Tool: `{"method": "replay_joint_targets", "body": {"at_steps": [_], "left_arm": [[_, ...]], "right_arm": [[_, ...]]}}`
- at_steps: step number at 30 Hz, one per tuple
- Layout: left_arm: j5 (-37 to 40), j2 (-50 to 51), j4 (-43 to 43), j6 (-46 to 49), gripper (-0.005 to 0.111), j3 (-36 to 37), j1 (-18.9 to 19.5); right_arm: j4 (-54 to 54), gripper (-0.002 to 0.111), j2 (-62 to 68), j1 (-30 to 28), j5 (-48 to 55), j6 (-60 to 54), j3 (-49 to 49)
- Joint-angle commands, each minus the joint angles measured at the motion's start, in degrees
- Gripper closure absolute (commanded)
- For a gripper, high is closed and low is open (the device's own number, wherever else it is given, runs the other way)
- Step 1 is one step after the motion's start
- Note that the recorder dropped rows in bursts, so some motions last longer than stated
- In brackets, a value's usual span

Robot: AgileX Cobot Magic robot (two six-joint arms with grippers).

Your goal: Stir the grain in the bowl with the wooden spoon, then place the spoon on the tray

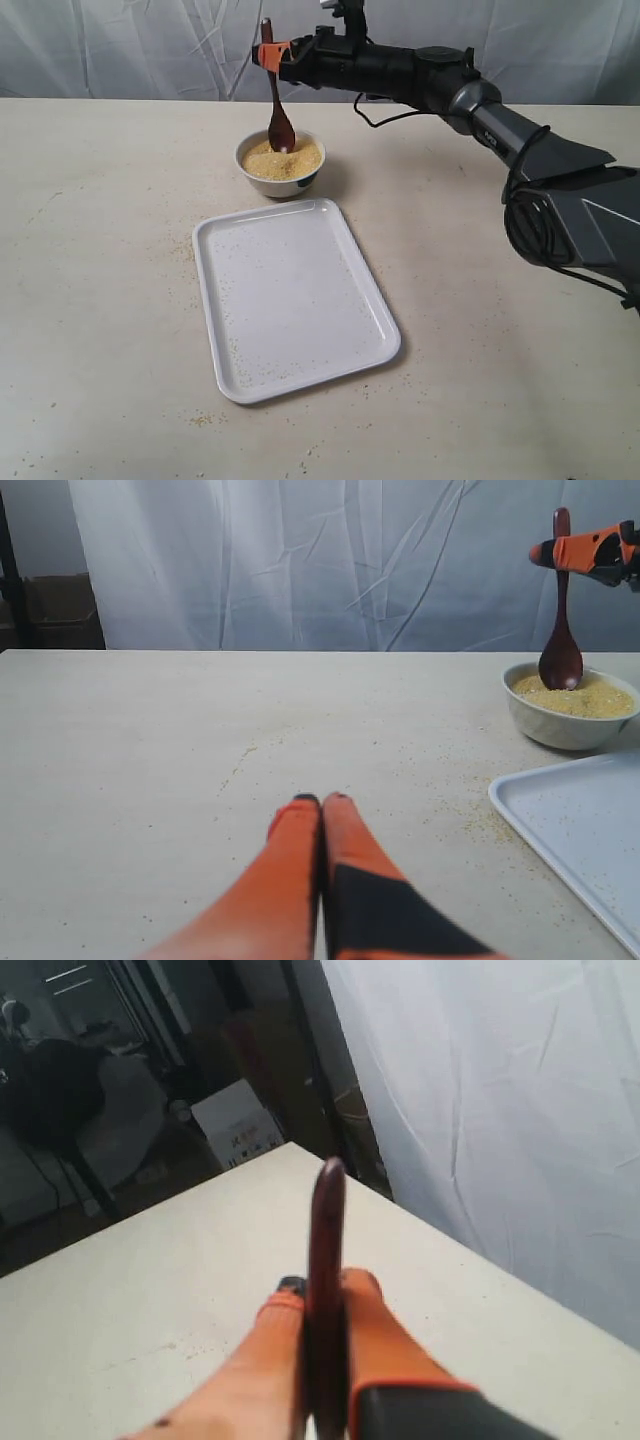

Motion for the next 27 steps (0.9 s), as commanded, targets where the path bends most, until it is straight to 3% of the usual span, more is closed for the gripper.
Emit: {"method": "replay_joint_targets", "body": {"at_steps": [1,11,17,22,27], "left_arm": [[-0.3,-0.3,0.0,0.0,0.107,0.3,0.2],[-0.3,-0.3,0.0,0.0,0.107,0.3,0.2],[-0.3,-0.3,0.0,0.0,0.107,0.3,0.2],[-0.3,-0.3,0.0,0.0,0.107,0.3,0.2],[-0.3,-0.3,0.0,0.0,0.107,0.3,0.2]], "right_arm": [[-0.6,0.108,0.9,0.4,0.5,-1.0,-0.3],[-0.3,0.108,0.1,1.2,5.7,1.2,-0.3],[-0.4,0.108,-2.8,-0.8,1.8,1.2,-0.3],[-11.9,0.108,-1.9,-0.3,-1.6,1.5,-0.3],[-7.5,0.108,0.6,0.9,2.2,3.6,-0.3]]}}
